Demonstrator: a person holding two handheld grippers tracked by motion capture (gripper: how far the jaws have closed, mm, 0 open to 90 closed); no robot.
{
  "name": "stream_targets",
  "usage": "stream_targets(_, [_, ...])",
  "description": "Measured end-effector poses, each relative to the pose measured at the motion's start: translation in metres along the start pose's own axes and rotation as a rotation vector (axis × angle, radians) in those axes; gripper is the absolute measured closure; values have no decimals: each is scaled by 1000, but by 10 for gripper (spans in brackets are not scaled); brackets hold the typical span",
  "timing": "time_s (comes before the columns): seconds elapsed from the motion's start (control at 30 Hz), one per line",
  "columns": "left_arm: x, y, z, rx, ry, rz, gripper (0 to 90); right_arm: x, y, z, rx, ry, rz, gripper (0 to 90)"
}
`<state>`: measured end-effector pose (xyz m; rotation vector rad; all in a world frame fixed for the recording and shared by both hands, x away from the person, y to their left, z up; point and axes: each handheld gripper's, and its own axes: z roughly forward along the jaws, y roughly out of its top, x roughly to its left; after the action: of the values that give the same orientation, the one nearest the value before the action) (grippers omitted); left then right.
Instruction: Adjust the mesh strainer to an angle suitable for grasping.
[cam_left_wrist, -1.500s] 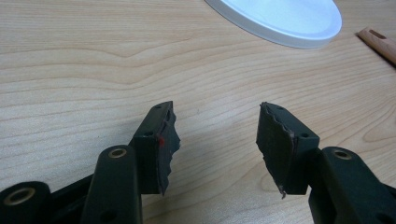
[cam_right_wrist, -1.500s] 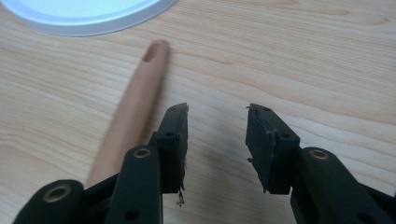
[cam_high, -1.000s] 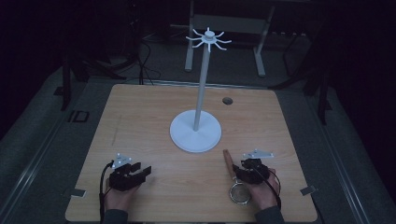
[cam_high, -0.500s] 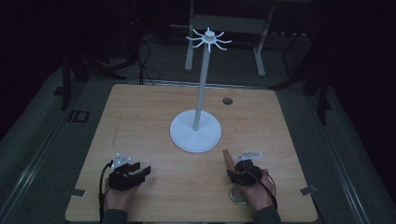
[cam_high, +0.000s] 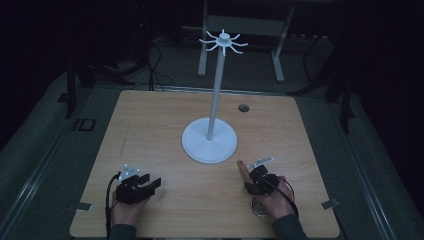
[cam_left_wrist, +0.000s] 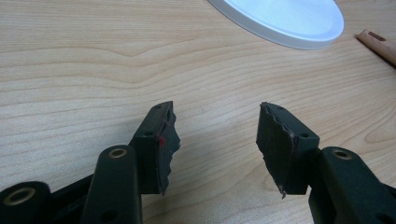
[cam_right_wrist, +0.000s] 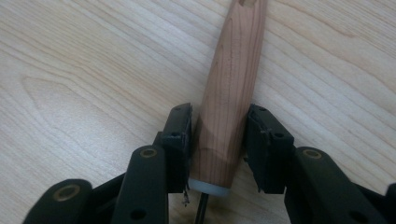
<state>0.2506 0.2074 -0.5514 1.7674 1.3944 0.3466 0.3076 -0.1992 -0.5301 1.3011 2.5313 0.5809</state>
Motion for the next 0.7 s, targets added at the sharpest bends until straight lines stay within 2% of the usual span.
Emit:
stream_targets(0.23, [0,0,0,0,-1,-2,469,-3,2,-2,64,24,4,607])
stream_targets(0.47, [0,0,0,2,0,0,469,-5,2,-4,88,32,0,628])
stream_targets(0.7, [0,0,0,3,-1,1,469,-6,3,-5,125,33,5,602])
